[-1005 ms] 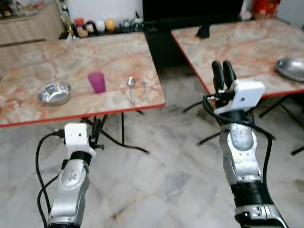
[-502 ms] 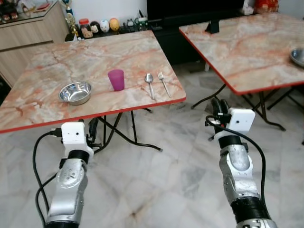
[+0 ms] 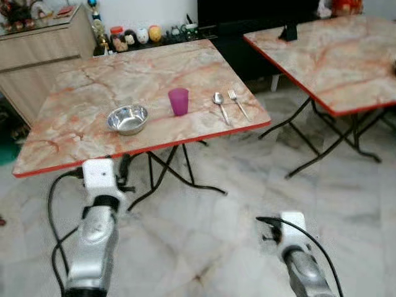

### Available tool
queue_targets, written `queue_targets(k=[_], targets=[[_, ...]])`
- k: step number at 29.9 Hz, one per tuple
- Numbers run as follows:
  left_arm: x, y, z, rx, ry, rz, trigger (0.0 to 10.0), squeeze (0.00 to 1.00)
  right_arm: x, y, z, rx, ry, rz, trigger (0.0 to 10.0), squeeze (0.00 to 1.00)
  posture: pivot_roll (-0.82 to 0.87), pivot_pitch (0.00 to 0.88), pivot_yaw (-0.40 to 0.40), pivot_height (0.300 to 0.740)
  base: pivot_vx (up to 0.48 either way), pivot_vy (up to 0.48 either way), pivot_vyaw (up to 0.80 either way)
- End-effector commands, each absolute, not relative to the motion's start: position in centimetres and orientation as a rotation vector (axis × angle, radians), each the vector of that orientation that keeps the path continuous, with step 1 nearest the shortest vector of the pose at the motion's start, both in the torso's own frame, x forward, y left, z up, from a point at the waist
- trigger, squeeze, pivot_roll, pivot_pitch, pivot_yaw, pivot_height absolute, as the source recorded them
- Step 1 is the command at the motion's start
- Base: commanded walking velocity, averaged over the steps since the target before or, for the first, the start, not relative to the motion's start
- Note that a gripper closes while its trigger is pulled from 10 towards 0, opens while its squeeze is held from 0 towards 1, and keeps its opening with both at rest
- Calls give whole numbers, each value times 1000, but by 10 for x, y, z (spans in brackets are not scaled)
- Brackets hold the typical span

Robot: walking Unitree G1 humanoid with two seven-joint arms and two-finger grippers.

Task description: Setting the table

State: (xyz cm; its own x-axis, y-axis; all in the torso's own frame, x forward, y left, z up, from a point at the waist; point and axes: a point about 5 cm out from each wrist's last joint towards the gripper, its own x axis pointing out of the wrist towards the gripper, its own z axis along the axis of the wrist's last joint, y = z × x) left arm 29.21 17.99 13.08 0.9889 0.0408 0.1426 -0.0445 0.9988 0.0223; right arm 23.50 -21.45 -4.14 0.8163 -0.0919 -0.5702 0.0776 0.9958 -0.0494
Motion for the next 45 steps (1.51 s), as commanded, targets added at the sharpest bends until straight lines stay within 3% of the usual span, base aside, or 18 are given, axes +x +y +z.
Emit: queue_targets(k=[1, 9, 17, 28, 45], targets=[[291, 188, 132, 49, -149, 65, 10000, 0, 229, -209, -49, 6, 664, -97, 10000, 0, -46, 0, 54, 740, 0, 364, 0], [292, 185, 132, 51, -149, 54, 10000, 0, 204, -207, -67, 5, 786, -103, 10000, 0, -44, 0, 61, 740, 0, 222, 0], [292, 185, 134, 35, -158, 36, 10000, 0, 202, -204, -69, 5, 796, -96, 10000, 0, -42, 0, 65, 740, 0, 0, 0], [292, 183, 134, 40, -152, 27, 10000, 0, 200, -203, -70, 8, 799, -102, 10000, 0, -40, 0, 65, 740, 0, 0, 777], [286, 187, 110, 51, -69, 14, 10000, 0, 202, -198, -70, 28, 790, -111, 10000, 0, -54, 0, 64, 740, 0, 0, 0]])
